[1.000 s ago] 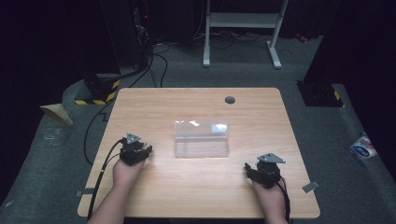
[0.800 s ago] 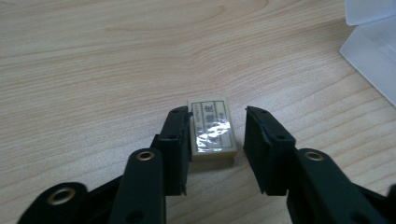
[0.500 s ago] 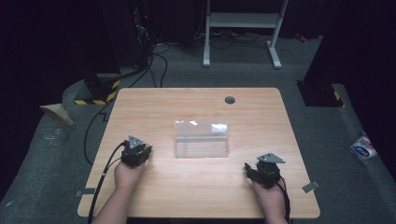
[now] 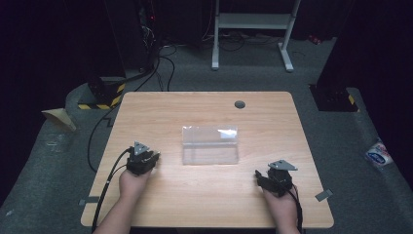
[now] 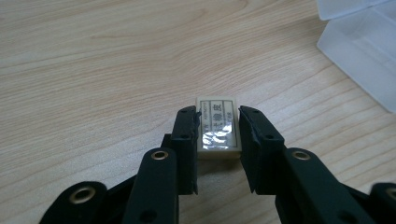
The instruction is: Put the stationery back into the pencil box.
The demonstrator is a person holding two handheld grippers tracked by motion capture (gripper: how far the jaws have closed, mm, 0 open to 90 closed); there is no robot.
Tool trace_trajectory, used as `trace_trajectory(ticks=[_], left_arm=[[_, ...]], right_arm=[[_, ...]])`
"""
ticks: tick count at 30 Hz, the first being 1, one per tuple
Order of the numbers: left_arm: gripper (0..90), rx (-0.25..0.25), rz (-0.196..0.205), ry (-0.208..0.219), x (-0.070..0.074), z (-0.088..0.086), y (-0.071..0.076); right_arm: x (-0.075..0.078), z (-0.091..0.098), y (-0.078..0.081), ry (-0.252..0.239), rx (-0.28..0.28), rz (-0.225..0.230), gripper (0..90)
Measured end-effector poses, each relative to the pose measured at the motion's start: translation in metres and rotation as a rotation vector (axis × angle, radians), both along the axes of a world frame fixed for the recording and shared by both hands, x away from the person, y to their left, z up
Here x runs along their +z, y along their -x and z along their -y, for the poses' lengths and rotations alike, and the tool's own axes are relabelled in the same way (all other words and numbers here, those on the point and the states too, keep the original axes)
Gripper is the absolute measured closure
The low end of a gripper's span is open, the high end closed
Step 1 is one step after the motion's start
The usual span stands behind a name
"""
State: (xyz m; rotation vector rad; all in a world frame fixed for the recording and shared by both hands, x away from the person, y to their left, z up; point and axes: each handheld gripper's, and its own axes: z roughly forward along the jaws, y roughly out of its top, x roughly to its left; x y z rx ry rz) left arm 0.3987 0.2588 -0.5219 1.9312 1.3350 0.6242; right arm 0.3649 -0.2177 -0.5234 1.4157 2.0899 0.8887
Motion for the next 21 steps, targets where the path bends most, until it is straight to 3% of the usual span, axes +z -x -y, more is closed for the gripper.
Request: trace_trajectory(ticks=[6, 12, 21], left_arm=[[68.3, 0.020, 0.008, 0.024, 0.005, 0.003, 0.003], [68.2, 0.039, 0.041, 0.037, 0.012, 0.010, 0.008], [68.2, 0.043, 0.034, 0.052, 0.014, 0.017, 0.010]], right_arm=[[0.000, 0.000, 0.000, 0.000, 0.000, 0.000, 35.3], [0.000, 0.000, 0.000, -0.003, -0.004, -0.003, 35.3], [0.000, 0.000, 0.000, -0.006, -0.002, -0.004, 35.3]])
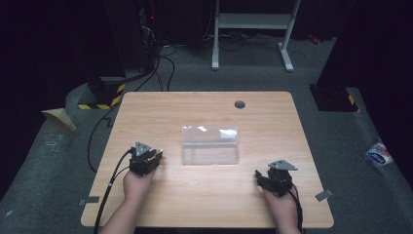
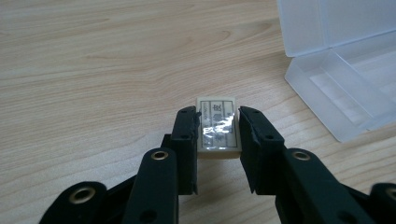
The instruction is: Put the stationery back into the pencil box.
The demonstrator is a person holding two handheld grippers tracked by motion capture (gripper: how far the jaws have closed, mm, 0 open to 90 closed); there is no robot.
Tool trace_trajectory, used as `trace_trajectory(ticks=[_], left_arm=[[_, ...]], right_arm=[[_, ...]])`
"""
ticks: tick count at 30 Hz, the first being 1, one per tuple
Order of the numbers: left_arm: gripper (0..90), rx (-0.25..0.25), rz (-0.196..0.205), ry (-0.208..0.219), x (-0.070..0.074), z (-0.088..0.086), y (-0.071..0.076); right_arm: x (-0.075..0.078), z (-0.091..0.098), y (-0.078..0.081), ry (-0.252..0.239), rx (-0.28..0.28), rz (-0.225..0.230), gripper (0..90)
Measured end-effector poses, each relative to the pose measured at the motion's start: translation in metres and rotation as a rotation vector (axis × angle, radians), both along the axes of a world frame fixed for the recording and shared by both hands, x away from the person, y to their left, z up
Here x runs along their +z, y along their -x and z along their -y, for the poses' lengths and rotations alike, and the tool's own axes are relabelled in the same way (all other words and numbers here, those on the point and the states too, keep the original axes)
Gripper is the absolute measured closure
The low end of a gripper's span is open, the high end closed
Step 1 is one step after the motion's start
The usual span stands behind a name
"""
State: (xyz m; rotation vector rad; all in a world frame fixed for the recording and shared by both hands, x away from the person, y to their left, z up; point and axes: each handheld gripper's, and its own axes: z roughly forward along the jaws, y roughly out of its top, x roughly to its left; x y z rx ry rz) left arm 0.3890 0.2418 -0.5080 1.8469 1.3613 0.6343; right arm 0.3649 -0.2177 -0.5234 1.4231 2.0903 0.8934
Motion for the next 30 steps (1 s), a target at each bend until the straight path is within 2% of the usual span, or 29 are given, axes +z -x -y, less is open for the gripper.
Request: trace_trajectory(ticks=[6, 9, 12, 14, 24, 30], left_arm=[[68.2, -0.019, 0.022, 0.004, 0.010, 0.007, 0.005], [68.2, -0.036, 0.029, 0.019, 0.014, 0.013, 0.006], [68.2, -0.052, 0.024, 0.032, 0.018, 0.020, 0.006], [68.2, -0.062, 0.028, 0.026, 0.020, 0.024, 0.006], [68.2, -0.083, 0.035, 0.023, 0.032, 0.041, 0.007], [68.2, -0.101, 0.023, 0.029, 0.030, 0.056, 0.001]], right_arm=[[0.000, 0.001, -0.001, 0.002, 0.035, -0.006, 30.1], [0.000, 0.004, -0.001, 0.008, 0.029, -0.007, 28.1], [0.000, 0.008, -0.001, -0.003, 0.016, -0.008, 28.9], [0.000, 0.010, -0.002, -0.007, 0.014, -0.010, 29.2], [0.000, 0.010, -0.003, 0.007, 0.014, -0.003, 29.3], [0.000, 0.010, -0.003, 0.008, 0.014, -0.003, 29.3]])
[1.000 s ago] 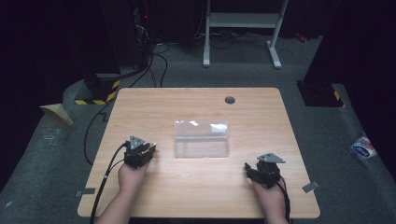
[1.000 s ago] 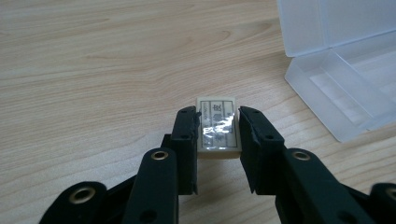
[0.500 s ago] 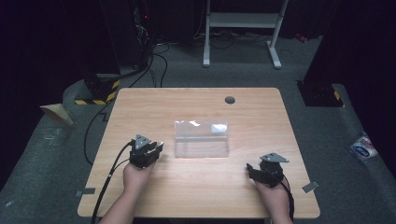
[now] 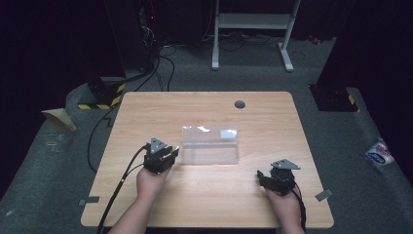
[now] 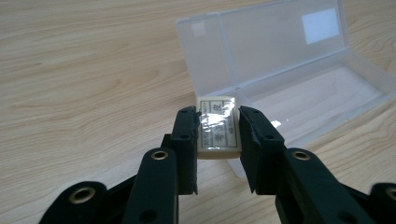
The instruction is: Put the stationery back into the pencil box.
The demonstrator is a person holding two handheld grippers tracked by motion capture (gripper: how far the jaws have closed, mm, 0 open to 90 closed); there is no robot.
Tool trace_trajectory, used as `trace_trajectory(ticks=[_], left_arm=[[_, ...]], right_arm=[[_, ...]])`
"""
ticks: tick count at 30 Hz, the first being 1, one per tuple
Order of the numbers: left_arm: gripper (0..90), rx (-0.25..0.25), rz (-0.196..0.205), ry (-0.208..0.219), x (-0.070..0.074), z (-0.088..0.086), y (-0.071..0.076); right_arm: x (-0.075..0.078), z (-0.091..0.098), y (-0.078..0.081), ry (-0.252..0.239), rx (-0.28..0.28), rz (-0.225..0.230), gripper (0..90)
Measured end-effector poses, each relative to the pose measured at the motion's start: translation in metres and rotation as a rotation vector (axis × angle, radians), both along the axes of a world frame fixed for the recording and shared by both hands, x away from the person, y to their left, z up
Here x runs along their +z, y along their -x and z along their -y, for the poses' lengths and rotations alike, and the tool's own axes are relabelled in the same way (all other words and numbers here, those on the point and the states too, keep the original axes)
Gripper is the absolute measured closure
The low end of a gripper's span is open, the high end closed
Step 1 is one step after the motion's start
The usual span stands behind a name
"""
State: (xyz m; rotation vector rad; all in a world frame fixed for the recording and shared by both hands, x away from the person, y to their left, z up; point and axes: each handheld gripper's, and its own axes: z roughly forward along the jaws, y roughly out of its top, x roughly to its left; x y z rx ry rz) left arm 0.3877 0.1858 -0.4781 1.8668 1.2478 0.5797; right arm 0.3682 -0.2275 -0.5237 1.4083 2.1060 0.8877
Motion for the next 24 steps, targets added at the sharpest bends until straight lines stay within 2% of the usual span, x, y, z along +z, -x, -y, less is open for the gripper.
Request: trace_trajectory(ticks=[7, 13, 17, 24], left_arm=[[68.2, -0.032, -0.020, 0.006, -0.003, 0.024, -0.004], [68.2, -0.042, -0.041, 0.014, -0.003, 0.036, -0.011], [68.1, -0.020, -0.049, 0.039, -0.005, 0.037, -0.016], [68.1, -0.002, -0.072, 0.028, -0.014, 0.041, -0.020]], right_arm=[[0.000, 0.000, 0.000, 0.001, 0.000, 0.000, 29.3], [0.000, 0.000, 0.000, 0.001, 0.000, 0.000, 29.3], [0.000, 0.000, 0.000, 0.000, -0.002, 0.000, 29.4], [0.000, 0.000, 0.000, 0.000, -0.002, 0.000, 29.4]])
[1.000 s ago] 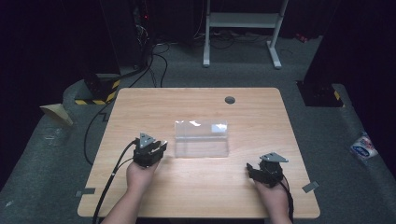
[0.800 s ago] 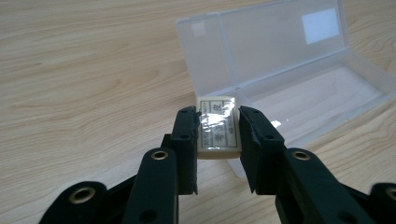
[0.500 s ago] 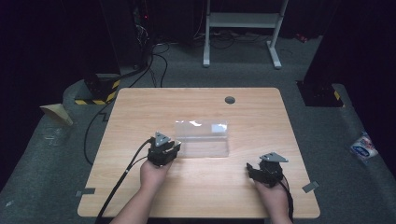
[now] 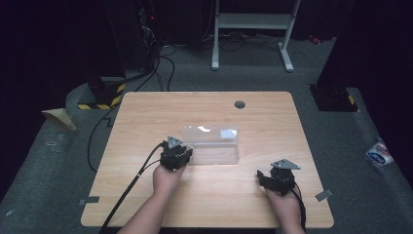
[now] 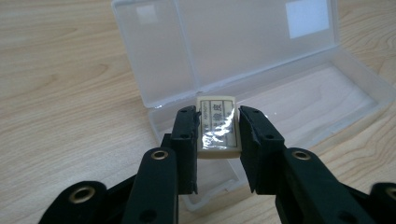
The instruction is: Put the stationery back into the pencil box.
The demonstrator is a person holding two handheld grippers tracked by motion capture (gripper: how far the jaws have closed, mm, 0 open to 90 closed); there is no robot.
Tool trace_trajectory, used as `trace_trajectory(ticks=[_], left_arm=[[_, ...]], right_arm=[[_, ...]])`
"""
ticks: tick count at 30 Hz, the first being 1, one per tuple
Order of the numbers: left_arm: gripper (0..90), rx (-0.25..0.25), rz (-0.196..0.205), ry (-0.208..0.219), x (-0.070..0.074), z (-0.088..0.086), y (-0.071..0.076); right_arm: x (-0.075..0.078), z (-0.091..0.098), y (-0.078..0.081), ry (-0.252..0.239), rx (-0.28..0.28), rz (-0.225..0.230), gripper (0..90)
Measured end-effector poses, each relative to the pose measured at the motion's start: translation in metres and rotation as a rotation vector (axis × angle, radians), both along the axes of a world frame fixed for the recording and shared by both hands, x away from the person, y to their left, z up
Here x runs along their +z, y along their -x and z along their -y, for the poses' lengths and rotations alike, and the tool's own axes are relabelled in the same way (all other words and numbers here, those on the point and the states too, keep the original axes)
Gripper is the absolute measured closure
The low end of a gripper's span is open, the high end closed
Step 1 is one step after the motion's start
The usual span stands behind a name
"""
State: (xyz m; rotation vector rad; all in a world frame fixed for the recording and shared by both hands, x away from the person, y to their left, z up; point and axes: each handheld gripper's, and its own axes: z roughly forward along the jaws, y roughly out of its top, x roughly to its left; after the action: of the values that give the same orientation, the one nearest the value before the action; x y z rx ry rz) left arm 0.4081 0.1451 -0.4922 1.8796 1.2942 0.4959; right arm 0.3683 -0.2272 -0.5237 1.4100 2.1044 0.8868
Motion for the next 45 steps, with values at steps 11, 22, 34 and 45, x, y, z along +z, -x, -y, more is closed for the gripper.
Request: trace_trajectory(ticks=[11, 22, 34, 45], left_arm=[[68.1, 0.025, -0.019, -0.019, -0.009, 0.003, -0.004], [68.0, 0.050, -0.033, -0.017, -0.012, 0.003, -0.009], [68.0, 0.062, -0.051, -0.025, -0.013, 0.002, -0.011], [67.9, 0.066, -0.047, -0.028, -0.015, 0.004, -0.010]], right_arm=[[0.000, 0.000, 0.000, -0.001, 0.000, -0.001, 29.6], [0.000, 0.000, 0.000, -0.001, 0.000, 0.000, 29.7], [0.000, -0.001, 0.000, -0.003, -0.003, 0.001, 30.3], [0.000, -0.001, 0.000, -0.002, -0.003, 0.003, 30.5]])
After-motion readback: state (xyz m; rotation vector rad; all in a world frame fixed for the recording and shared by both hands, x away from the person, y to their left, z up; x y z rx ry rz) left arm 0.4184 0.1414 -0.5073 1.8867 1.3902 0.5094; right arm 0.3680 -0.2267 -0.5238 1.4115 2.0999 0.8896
